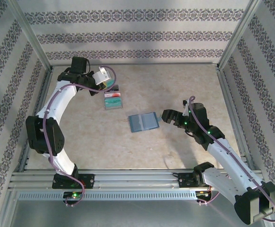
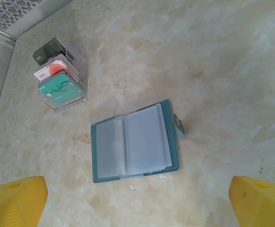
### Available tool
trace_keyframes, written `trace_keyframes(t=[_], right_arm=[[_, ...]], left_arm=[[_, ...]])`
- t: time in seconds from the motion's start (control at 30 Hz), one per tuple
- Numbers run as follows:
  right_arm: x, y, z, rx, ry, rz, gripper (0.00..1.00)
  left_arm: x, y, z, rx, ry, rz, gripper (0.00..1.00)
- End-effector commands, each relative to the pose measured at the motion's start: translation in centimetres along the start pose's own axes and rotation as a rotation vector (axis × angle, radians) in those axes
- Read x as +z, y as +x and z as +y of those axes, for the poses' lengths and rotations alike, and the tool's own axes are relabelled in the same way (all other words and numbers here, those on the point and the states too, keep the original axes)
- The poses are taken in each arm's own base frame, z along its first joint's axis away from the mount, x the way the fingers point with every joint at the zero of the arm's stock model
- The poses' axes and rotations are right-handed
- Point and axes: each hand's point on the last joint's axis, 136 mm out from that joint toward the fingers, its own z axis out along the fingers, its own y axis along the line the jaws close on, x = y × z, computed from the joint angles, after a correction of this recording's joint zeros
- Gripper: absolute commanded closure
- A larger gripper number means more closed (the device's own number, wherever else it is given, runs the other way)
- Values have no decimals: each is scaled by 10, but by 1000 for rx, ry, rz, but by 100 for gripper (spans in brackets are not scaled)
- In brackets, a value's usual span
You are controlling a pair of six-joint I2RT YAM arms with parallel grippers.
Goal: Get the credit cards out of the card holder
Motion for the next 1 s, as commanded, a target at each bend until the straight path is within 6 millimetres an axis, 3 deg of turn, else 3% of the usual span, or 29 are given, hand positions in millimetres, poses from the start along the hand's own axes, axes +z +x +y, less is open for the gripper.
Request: trace_keyframes(t=[0.0, 0.57, 0.97], right_arm=[[-3, -7, -5, -1, 37, -21, 2], [-4, -8, -12, 28, 71, -28, 2], [-5, -10, -11, 28, 76, -29, 2]], left_arm=[[4, 15, -11, 92, 61, 44, 100], [57, 55, -29, 167, 196, 128, 100], [75, 63, -41, 178, 267, 191, 100]])
